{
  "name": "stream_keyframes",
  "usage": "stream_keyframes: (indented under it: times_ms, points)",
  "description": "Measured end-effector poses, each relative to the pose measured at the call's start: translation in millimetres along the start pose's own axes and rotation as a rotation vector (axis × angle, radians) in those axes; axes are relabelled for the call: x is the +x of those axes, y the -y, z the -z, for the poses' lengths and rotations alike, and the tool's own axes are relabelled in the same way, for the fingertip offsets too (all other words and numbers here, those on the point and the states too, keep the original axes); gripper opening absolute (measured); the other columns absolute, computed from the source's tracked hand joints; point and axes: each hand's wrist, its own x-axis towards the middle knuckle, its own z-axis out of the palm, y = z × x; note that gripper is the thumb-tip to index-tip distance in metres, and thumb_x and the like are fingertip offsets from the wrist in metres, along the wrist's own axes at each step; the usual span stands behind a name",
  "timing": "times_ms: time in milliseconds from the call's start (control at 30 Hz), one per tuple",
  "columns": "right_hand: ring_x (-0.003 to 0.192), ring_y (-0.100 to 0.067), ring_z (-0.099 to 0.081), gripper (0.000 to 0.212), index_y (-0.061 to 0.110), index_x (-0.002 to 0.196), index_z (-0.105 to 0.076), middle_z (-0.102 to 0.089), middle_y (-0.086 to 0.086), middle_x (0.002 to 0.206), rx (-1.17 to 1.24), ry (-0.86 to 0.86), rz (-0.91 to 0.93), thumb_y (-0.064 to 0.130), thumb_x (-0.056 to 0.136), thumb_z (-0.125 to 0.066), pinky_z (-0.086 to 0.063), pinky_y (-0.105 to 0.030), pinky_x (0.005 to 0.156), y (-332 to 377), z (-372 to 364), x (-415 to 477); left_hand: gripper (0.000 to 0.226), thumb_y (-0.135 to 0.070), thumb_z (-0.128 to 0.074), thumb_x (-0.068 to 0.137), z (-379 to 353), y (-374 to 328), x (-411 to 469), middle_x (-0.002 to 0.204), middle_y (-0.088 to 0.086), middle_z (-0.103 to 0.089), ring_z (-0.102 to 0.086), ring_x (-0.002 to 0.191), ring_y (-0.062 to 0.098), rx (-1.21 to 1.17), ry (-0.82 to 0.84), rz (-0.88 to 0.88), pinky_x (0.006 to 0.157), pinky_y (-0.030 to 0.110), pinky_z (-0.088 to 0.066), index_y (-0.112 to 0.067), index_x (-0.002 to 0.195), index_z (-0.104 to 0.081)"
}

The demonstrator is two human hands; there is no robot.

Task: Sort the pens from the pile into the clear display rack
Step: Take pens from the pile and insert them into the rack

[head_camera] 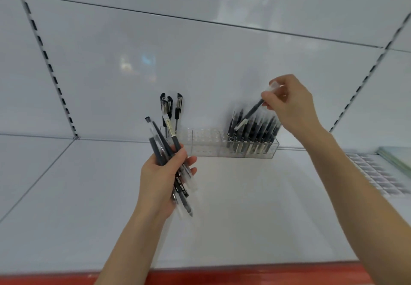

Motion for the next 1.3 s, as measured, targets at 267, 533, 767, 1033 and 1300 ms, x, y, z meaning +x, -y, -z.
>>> stream_keyframes:
  times_ms: [267, 533, 767, 1033, 1300]
  points:
    - [0.088, -0.028, -0.062, 0.034, 0.010, 0.126, -0.049, -0.059, -0.009, 0.093, -0.168, 0.124, 0.118, 0.013, 0.092, -0.052, -0.049, -0.039, 0.088, 3, -23, 0, 0.008, -0.003, -0.059, 0.085, 4, -2, 0, 0.078, 0.010, -0.064, -0.070, 0.062, 0.012, -0.037, -0.020, 0.011, 0.066, 0.031, -0.059, -0.006, 0.092, -0.063]
    - [0.089, -0.029, -0.061, 0.036, 0.011, 0.126, -0.045, -0.059, -0.008, 0.093, -0.140, 0.111, 0.123, 0.012, 0.091, -0.053, -0.049, -0.035, 0.082, 0, -31, 3, 0.007, -0.003, -0.059, 0.085, 4, 0, 0, 0.077, 0.009, -0.065, -0.070, 0.063, 0.012, -0.048, -0.007, 0.025, 0.068, 0.032, -0.059, -0.007, 0.090, -0.064]
    - [0.084, -0.030, -0.062, 0.024, 0.011, 0.113, -0.050, -0.060, -0.010, 0.092, -0.065, 0.117, 0.024, 0.013, 0.090, -0.056, -0.053, -0.040, 0.078, -10, -42, -5, 0.007, -0.004, -0.060, 0.085, 5, 0, 0, 0.076, 0.008, -0.066, -0.070, 0.063, 0.012, -0.043, -0.012, 0.028, 0.070, 0.035, -0.057, -0.008, 0.090, -0.064]
    - [0.084, -0.030, -0.065, 0.026, 0.007, 0.118, -0.053, -0.064, -0.011, 0.089, -0.128, 0.155, 0.012, 0.011, 0.092, -0.051, -0.052, -0.039, 0.080, -20, -51, -12, 0.008, -0.002, -0.060, 0.084, 10, 1, 0, 0.063, 0.002, -0.069, -0.071, 0.065, 0.015, -0.067, 0.004, 0.031, 0.069, 0.035, -0.059, -0.008, 0.088, -0.062]
    - [0.065, -0.005, -0.065, 0.004, 0.021, 0.085, -0.064, -0.069, 0.004, 0.074, 0.213, 0.249, -0.031, 0.024, 0.086, -0.061, -0.051, -0.019, 0.065, 25, -57, -39, 0.010, -0.001, -0.057, 0.086, 11, 0, -1, 0.075, 0.007, -0.072, -0.072, 0.073, 0.019, -0.017, 0.088, 0.029, 0.069, 0.034, -0.059, -0.007, 0.089, -0.063]
